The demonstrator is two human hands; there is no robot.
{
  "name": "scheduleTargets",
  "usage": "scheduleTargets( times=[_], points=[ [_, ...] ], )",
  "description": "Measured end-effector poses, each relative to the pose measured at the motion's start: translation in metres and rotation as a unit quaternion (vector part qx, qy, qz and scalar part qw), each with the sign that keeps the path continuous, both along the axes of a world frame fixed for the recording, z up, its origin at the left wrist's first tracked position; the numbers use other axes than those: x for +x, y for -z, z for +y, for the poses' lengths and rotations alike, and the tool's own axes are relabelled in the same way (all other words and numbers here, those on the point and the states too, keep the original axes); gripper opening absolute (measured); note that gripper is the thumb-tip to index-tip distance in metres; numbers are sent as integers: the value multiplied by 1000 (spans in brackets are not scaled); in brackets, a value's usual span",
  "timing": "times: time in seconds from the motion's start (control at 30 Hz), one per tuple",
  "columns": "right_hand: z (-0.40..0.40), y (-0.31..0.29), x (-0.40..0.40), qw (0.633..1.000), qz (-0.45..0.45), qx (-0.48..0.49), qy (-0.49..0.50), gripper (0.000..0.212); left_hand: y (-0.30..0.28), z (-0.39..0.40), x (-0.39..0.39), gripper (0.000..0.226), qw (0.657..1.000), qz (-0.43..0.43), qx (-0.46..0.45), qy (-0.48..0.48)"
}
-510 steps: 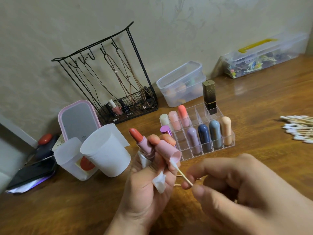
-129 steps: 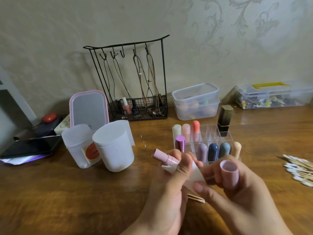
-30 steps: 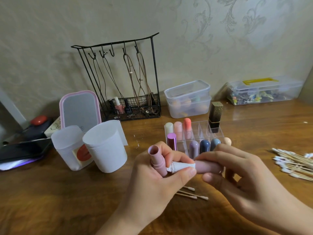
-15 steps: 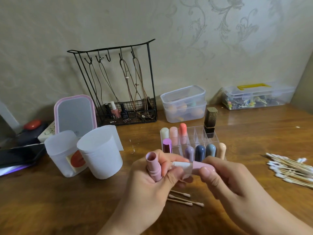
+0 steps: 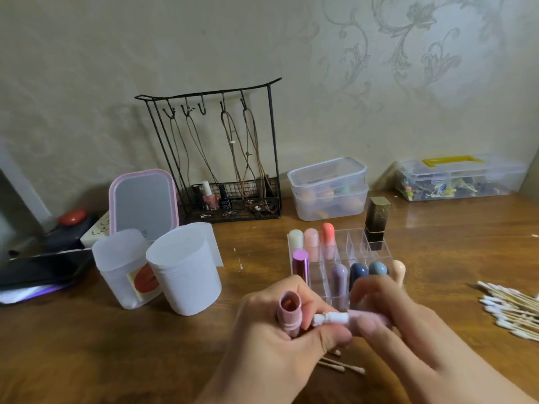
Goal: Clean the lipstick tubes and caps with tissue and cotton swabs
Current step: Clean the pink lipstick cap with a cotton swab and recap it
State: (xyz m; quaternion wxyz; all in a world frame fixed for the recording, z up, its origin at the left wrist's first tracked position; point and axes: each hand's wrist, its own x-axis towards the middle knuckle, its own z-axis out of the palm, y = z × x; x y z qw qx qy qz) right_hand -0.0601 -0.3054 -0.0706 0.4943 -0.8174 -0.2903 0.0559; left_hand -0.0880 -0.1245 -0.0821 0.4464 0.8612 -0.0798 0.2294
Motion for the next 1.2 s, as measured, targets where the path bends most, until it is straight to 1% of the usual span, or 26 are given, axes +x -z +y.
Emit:
scheduleTargets(
  times=[0.03, 0.1, 0.2, 0.27, 0.33, 0.4, 0.47, 0.53, 0.57, 0.6, 0.63, 0.67, 0.7, 0.77, 0.8, 0.87, 0.97, 1.0, 1.1, 1.13, 1.17, 1.2],
  points=[
    [1, 0, -1, 1000, -12, 15, 1, 62, 1, -1, 1, 27, 1000, 1, -1, 3],
    [1, 5, -1, 998, -14, 51, 18, 64, 1, 0, 3, 22, 999, -32, -10, 7],
    [2, 3, 0, 995, -34, 78, 53, 63, 4, 2, 5, 30, 997, -71, -40, 16],
    [-3, 4, -1, 992, -57, 80, 84, 57, 6, 3, 4, 33, 995, -56, -77, 9],
    [-7, 5, -2, 988, -74, 88, 99, 50, 6, 3, 4, 29, 992, -29, -121, 13],
    [-3, 9, 0, 987, -102, 87, 90, 42, 5, 4, 4, 27, 991, -10, -135, 12],
    [3, 8, -4, 989, -90, 80, 87, 37, 5, 6, 3, 26, 990, 4, -141, 21],
    [6, -1, -12, 993, -48, 59, 85, 22, 4, 4, 2, 28, 990, 3, -137, 29],
    [8, -6, -14, 997, -6, 43, 69, 36, 5, 2, 1, 29, 989, 1, -141, 41],
    [10, -5, -13, 997, 28, 38, 65, 60, 6, 1, 1, 31, 989, -4, -139, 48],
    [11, -6, -12, 995, 62, 42, 65, 76, 6, 1, 1, 32, 989, -11, -135, 54],
    [12, -3, -8, 993, 81, 50, 73, 83, 7, 0, 1, 31, 989, -9, -135, 59],
    [13, -4, -6, 992, 95, 48, 66, 85, 8, 0, 2, 30, 987, 6, -150, 62],
    [11, -5, -4, 994, 66, 67, 54, 78, 7, 1, 3, 26, 979, 42, -186, 67],
    [8, -7, -4, 993, 61, 84, 51, 74, 7, 2, 3, 23, 977, 48, -196, 63],
    [3, -5, -4, 988, 77, 131, 33, 76, 7, 3, 4, 21, 977, 43, -203, 56],
    [12, -9, -9, 990, 63, 113, 54, 61, 6, 2, 2, 23, 977, 40, -202, 63],
    [15, -8, -9, 991, 64, 95, 68, 62, 6, 0, 1, 23, 976, 43, -201, 71],
    [15, -1, -2, 990, 95, 44, 90, 85, 8, -5, 0, 24, 977, 51, -193, 79],
    [15, -1, -1, 990, 105, 45, 86, 89, 8, -5, 0, 24, 976, 55, -196, 78],
    [14, -1, -1, 988, 114, 67, 75, 86, 9, -5, 1, 24, 975, 59, -201, 76],
    [13, -3, -1, 985, 132, 101, 56, 79, 9, -3, 2, 24, 975, 56, -202, 68]
  ],
)
